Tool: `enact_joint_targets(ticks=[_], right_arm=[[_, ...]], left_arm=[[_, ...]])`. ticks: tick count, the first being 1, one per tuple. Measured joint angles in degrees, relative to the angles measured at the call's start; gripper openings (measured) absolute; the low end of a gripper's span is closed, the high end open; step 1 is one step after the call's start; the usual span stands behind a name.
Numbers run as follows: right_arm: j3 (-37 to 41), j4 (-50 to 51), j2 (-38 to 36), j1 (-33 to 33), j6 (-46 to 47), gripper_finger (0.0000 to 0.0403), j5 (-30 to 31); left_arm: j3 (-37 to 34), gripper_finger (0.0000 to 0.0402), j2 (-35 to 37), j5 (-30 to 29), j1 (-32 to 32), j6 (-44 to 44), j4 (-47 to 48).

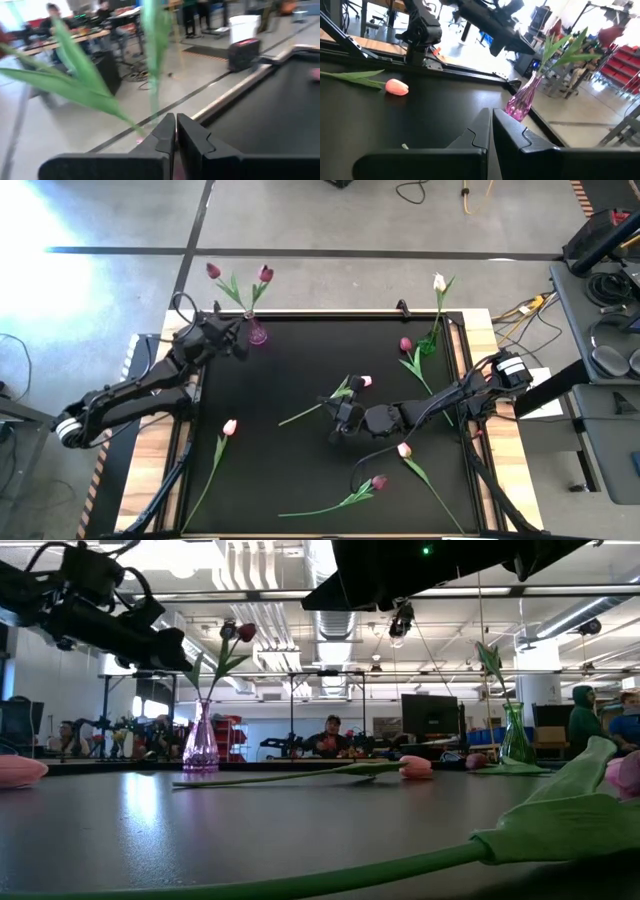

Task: Sort flowers into vase by color
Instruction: Put the pink flower into the green vase

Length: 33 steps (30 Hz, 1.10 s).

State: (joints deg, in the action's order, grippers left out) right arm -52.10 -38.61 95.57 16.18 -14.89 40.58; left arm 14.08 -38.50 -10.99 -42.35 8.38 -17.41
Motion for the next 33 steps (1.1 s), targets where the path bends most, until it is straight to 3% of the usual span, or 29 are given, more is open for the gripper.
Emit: enact_joint_targets(ticks=[4, 7, 12, 15, 19, 28, 33], right_arm=[[0.0, 5.34, -0.2, 0.47, 4.33, 0.0013, 0.17], [-0.04, 15.23, -1.8, 1.18, 12.38, 0.0013, -0.03], [-4.77, 47.18, -6.69, 3.47, 35.83, 0.0013, -1.18], [-9.69, 66.28, -8.04, 5.8, 48.29, 0.0013, -5.1], [-14.66, 83.09, -7.61, 9.47, 60.54, 0.0013, -10.57], [-16.71, 93.58, -5.6, 16.94, 81.27, 0.0017, -27.71], [-16.12, 97.92, -4.55, 21.47, 91.48, 0.0061, -32.17]], left_arm=[[-2.62, 0.0001, 3.09, 2.3, 5.75, -0.09, 0.44], [-4.48, 0.0001, 4.81, 2.5, 11.1, -0.11, 0.42], [-7.39, 0.0001, 6.68, 2.43, 20.73, -1.04, -2.7], [-9.82, 0.0001, 7.22, 0.48, 26.03, -1.89, -7.83], [-13.1, 0.0001, 7.25, -3.38, 31.04, -2.9, -14.21], [-13.41, 0.0001, 5.73, -2.78, 34.21, -4.48, -12.72], [-13.42, 0.0001, 4.86, 0.81, 34.18, -4.74, -12.8]])
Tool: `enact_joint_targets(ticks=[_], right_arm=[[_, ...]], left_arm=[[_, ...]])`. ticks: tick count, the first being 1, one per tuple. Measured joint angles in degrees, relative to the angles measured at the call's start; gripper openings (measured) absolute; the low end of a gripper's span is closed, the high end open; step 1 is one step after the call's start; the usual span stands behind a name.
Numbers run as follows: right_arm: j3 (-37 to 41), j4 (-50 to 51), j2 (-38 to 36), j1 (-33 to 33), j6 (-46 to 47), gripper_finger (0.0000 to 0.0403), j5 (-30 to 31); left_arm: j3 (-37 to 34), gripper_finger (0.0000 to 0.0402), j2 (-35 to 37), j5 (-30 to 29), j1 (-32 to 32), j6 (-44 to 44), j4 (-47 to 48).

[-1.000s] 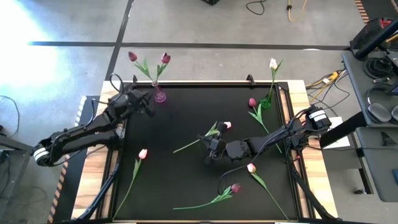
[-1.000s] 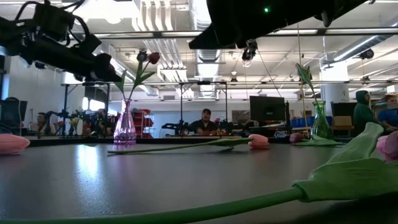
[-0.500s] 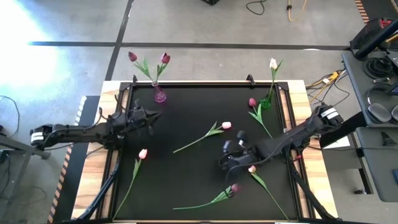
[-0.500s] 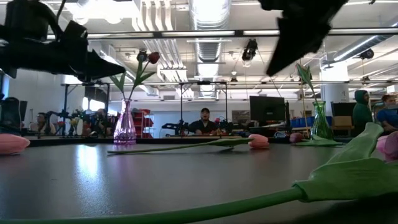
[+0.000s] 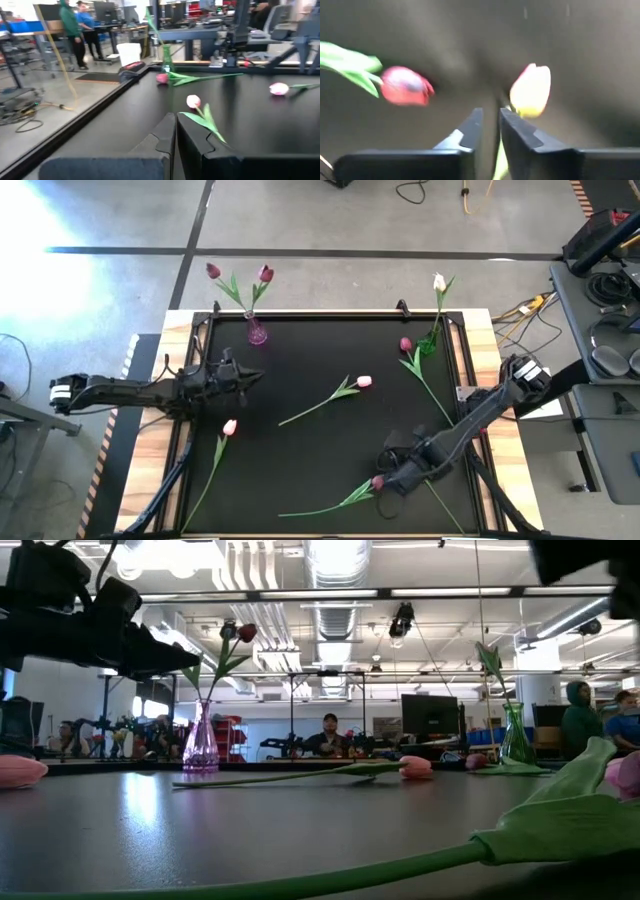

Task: Sort flowers into vase by color
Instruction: Put the pink flower into the green vase

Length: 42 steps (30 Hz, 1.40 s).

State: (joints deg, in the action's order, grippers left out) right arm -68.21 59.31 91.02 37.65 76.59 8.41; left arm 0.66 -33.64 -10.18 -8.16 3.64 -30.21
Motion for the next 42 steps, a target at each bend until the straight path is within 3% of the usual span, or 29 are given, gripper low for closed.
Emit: enact_joint_targets(ticks=[7, 13, 21, 28, 31, 35, 38, 42], right_arm=[[2.38, 3.77, 3.08, 2.76, 8.79, 0.0155, -7.37], [7.18, -1.72, 5.04, 2.57, 10.92, 0.0183, -13.38], [11.4, -7.13, 5.05, 1.71, 12.41, 0.0148, -15.02], [12.03, -11.09, 4.77, 0.3, 6.03, 0.0053, -14.82], [8.98, -9.11, 4.42, -0.32, 1.69, 0.0018, -9.13], [3.03, -1.0, 1.62, -2.47, -4.68, 0.0016, 2.18], [-0.71, 5.17, -0.85, -5.16, -9.56, 0.0014, 14.98], [-3.0, 10.66, -6.06, -9.93, -14.13, 0.0013, 37.09]], left_arm=[[-0.03, 0.0001, -1.7, 0.56, 0.0, -0.13, -0.22], [-0.03, 0.0001, -3.23, 0.37, 0.0, -0.17, -0.83], [-0.03, 0.0001, -5.08, 0.29, 0.0, -0.33, -0.8], [-0.03, 0.0001, -6.41, 0.16, 0.0, -1.87, -1.1], [-0.03, 0.0001, -6.7, 0.13, 0.0, -3.97, -2.69], [-0.03, 0.0001, -6.85, 0.12, 0.0, -3.89, -3.84], [-0.03, 0.0001, -6.79, 0.14, 0.0, -3.8, -4.81], [-0.03, 0.0001, -6.89, 0.16, 0.0, -3.74, -4.9]])
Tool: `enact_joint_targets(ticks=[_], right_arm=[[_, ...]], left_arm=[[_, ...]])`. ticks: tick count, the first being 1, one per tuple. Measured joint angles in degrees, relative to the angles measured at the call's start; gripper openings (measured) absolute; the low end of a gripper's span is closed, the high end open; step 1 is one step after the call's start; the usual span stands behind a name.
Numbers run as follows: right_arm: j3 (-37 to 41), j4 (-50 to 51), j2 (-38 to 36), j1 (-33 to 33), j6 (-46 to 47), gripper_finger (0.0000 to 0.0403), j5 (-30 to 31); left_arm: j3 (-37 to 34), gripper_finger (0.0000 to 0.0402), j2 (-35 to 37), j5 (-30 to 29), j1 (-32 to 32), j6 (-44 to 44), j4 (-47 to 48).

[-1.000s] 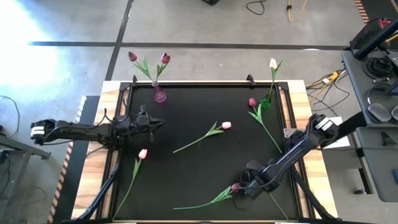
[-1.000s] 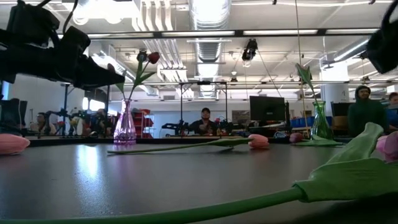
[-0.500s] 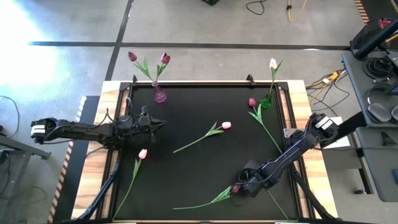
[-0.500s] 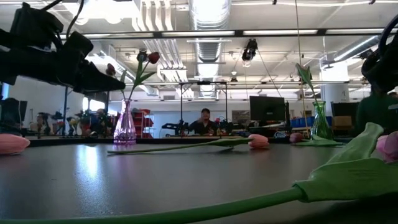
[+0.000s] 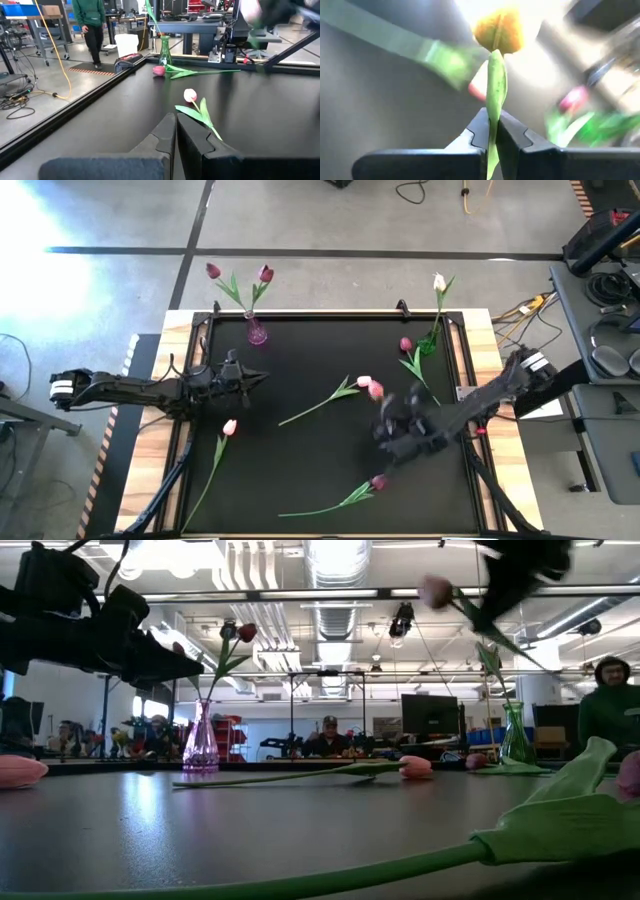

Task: Sort flowers into vase by color
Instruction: Put the pink flower into the green vase

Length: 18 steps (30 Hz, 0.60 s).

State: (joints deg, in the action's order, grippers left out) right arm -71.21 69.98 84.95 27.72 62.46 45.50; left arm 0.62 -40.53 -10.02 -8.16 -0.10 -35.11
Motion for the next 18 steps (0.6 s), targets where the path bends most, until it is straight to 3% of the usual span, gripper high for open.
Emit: enact_joint_targets(ticks=[5, 11, 18], right_arm=[[1.24, 0.67, -8.75, -6.81, -3.5, 0.0013, 24.85], [4.45, 0.65, -17.71, -11.93, -5.73, 0.0013, 43.27], [9.49, 0.6, -24.99, -19.23, -7.04, 0.0013, 44.54]], left_arm=[[0.0, 0.0001, -0.4, 0.0, 0.0, 0.04, -0.03], [0.0, 0.0001, -0.88, 0.02, -0.02, 0.23, -0.08], [0.0, 0.0001, -0.98, 0.04, 0.0, 0.62, -0.14]])
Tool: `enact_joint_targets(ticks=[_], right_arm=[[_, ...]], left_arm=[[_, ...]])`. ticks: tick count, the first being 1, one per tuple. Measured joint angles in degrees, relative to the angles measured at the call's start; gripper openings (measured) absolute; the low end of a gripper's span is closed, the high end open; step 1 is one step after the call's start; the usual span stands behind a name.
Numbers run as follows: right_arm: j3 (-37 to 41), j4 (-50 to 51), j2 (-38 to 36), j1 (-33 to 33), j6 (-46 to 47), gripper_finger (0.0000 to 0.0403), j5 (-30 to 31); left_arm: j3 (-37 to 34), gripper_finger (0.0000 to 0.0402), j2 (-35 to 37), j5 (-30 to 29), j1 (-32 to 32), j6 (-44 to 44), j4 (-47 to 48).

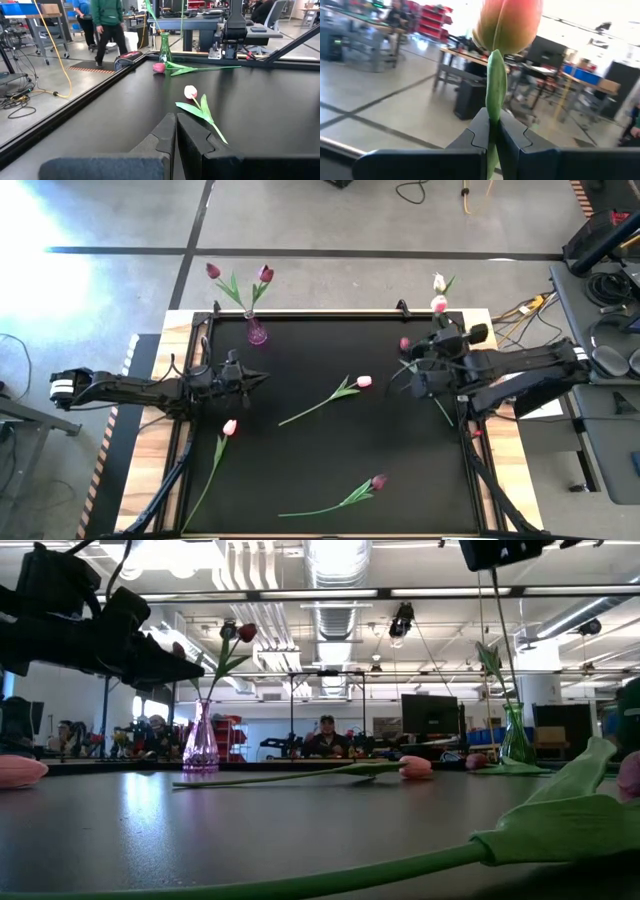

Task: Sort flowers into vase by color
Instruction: Put the pink flower into the green vase

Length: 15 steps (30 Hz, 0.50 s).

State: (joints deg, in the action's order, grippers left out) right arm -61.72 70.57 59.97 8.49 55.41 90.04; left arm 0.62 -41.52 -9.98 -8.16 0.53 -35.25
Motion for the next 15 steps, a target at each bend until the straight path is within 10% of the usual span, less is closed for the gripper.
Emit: enact_joint_targets(ticks=[15], right_arm=[[1.23, -0.14, -5.31, -12.04, -5.5, 0.0013, 0.0]], left_arm=[[0.0, 0.0001, -0.13, 0.02, -0.01, 0.21, -0.88]])
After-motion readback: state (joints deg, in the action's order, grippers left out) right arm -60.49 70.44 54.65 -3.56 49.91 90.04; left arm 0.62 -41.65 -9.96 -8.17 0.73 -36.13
